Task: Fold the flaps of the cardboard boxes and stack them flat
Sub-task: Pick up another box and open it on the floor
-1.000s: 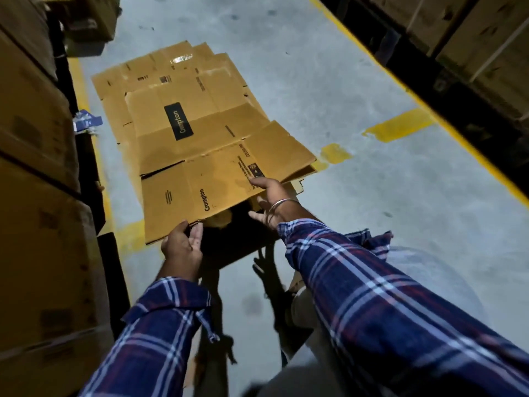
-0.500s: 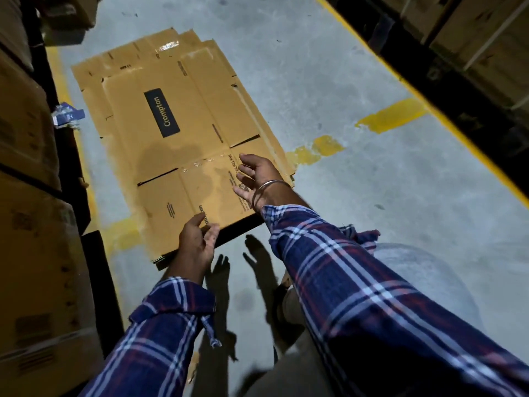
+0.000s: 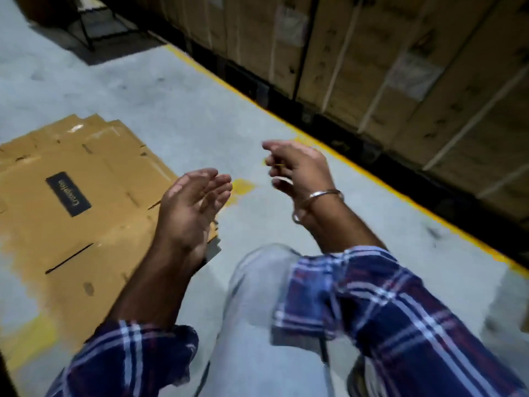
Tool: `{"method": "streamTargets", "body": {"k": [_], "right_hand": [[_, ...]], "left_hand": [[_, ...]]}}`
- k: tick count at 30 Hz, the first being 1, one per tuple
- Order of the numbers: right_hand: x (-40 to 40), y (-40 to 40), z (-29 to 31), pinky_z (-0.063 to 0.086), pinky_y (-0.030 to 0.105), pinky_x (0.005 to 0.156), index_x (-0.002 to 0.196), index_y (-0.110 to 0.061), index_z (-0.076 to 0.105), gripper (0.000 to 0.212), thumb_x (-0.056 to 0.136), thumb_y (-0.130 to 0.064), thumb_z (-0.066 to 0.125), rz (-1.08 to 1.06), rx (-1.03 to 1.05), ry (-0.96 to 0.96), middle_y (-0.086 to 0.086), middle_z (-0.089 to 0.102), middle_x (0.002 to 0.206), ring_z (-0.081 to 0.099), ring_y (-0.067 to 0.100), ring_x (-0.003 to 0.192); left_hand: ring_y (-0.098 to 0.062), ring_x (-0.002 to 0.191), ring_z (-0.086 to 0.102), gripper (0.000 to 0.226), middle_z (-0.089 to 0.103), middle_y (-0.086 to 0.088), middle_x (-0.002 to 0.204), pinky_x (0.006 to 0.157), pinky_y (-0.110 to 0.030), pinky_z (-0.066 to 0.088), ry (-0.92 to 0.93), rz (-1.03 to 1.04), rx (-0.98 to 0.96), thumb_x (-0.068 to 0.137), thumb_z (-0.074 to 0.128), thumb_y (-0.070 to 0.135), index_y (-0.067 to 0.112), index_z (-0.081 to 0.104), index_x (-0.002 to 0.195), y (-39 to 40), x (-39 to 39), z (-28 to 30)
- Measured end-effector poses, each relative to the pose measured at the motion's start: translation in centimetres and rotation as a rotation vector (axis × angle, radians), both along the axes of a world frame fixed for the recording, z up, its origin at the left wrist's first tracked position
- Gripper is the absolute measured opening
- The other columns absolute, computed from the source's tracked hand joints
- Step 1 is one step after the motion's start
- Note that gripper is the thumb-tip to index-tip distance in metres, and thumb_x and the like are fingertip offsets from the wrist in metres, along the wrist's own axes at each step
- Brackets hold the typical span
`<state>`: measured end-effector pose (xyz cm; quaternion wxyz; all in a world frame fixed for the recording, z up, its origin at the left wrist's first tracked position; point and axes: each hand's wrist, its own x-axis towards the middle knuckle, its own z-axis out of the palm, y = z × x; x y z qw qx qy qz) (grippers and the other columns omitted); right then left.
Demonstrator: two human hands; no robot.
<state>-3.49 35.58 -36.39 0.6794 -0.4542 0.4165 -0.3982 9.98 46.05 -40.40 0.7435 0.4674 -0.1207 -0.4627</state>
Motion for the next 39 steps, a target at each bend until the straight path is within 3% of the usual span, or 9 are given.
{"method": "streamTargets", "body": {"k": [4,9,13,22,27,30,32,34,39], "right_hand": [[-14.5,-2.6,2.3,0.036,0.016,0.045,0.107,-0.006,0.072,0.02,0.098,-0.007,0.055,-0.235,-0.12,0.207,0.001,0.056,0.067,0.046,0.007,0.049],[-33.3,-1.2,2.8,0.041,0.015,0.048,0.104,-0.012,0.075,0.017,0.098,-0.014,0.059,-0.437,-0.14,0.384,-0.001,0.057,0.067,0.048,0.006,0.051],[-46.3,2.9,-2.4,0.038,0.016,0.046,0.099,-0.009,0.073,0.014,0.099,-0.011,0.059,-0.669,-0.021,0.433,0.003,0.057,0.066,0.047,0.006,0.047],[-63.6,12.7,-15.4,0.04,0.029,0.062,0.079,-0.007,0.068,0.016,0.093,-0.005,0.061,-1.016,0.37,0.492,0.012,0.062,0.07,0.054,0.024,0.066],[-70.5,12.5,-20.5,0.052,0.036,0.063,0.073,-0.011,0.074,0.014,0.086,-0.009,0.071,-1.072,0.477,0.612,0.023,0.069,0.081,0.061,0.029,0.073],[-73.6,11.7,-23.8,0.058,0.047,0.081,0.073,-0.014,0.076,0.01,0.083,-0.017,0.075,-1.048,0.542,0.723,0.017,0.074,0.088,0.069,0.036,0.084],[-75.3,10.8,-25.2,0.055,0.046,0.087,0.084,-0.013,0.076,0.006,0.086,-0.018,0.074,-1.023,0.525,0.791,0.015,0.074,0.096,0.068,0.039,0.096],[-77.3,9.3,-26.0,0.051,0.041,0.092,0.11,-0.011,0.073,0.024,0.087,-0.02,0.074,-0.997,0.507,0.838,0.009,0.071,0.111,0.065,0.033,0.105],[-82.0,5.3,-27.5,0.046,0.039,0.096,0.134,-0.008,0.057,0.051,0.088,-0.024,0.074,-1.011,0.505,0.909,0.013,0.059,0.132,0.057,0.035,0.119]], "left_hand": [[-0.016,0.069,0.063,0.008,0.07,-0.01,0.08,0.067,-0.021,0.053,-0.066,-0.287,-0.099,0.1,0.055,0.008,0.006,0.063,0.101,-2.6,-10.1,5.2],[-0.019,0.07,0.06,0.005,0.069,-0.013,0.081,0.065,-0.022,0.051,-0.203,-0.692,-0.112,0.096,0.062,0.008,0.006,0.064,0.101,-4.0,-24.3,6.9],[-0.019,0.072,0.062,0.019,0.07,-0.014,0.083,0.067,-0.024,0.053,-0.188,-0.96,-0.121,0.085,0.068,0.018,0.007,0.067,0.099,-3.6,-35.5,6.5],[-0.013,0.078,0.065,0.009,0.07,-0.006,0.088,0.068,-0.026,0.055,-0.126,-1.259,-0.018,0.102,0.059,0.013,0.009,0.065,0.106,-0.7,-58.7,3.2],[-0.018,0.086,0.068,0.01,0.075,-0.001,0.096,0.073,-0.034,0.056,-0.435,-1.31,0.197,0.092,0.061,0.026,0.023,0.069,0.097,-1.0,-63.8,-2.5],[-0.02,0.092,0.069,0.011,0.074,0.005,0.094,0.084,-0.04,0.059,-0.762,-1.337,0.168,0.086,0.059,0.038,0.03,0.066,0.09,-1.9,-65.6,-4.2],[-0.014,0.089,0.067,0.006,0.071,0.011,0.092,0.08,-0.034,0.057,-0.968,-1.34,0.068,0.093,0.062,0.036,0.031,0.064,0.091,-2.2,-66.5,-4.4],[-0.01,0.086,0.064,0.006,0.068,0.014,0.09,0.078,-0.031,0.055,-1.069,-1.342,0.021,0.095,0.062,0.036,0.032,0.063,0.092,-1.9,-67.5,-4.8],[-0.002,0.079,0.062,0.007,0.067,0.017,0.086,0.071,-0.028,0.055,-1.077,-1.406,0.0,0.096,0.063,0.038,0.032,0.065,0.095,-0.4,-69.2,-5.8]]}}
